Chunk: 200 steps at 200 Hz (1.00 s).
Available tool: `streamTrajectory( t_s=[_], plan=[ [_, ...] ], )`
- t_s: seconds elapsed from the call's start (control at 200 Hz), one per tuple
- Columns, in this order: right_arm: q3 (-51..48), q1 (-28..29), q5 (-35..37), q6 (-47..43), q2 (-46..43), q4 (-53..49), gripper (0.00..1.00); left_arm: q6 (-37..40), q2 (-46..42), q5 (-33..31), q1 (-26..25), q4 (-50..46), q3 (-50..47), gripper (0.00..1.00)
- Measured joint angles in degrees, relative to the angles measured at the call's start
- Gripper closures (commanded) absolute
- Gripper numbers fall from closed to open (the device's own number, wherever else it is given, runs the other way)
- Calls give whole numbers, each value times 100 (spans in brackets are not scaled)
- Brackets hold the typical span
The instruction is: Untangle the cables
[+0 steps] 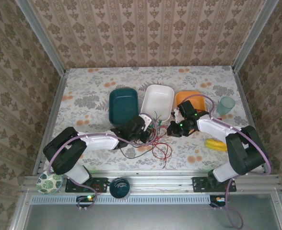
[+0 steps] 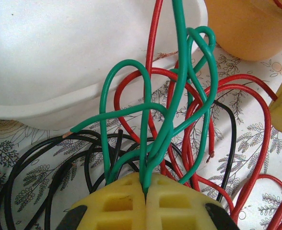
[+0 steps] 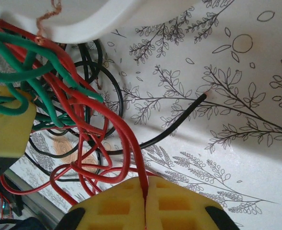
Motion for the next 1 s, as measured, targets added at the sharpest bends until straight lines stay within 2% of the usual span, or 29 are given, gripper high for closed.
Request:
streamTrajectory(
  t_s=[0.09,0.3,0.49,0.775,1.0],
  plan=[
    [9,4,376,35,-317,-59,100,0,0,-2,0,0,0,100],
    [546,-33,1641,55,-1891,-136,100,0,35,0,0,-13,31,100],
    [1106,-391,2450,57,-2719,68,100,0,50,0,0,-11,37,100],
    [1198,-909,2618,240,-3189,791,100,-4,101,-15,-2,72,35,100],
    [1200,-986,1897,372,-3198,1169,100,-4,107,-20,-2,245,-50,100]
  ],
)
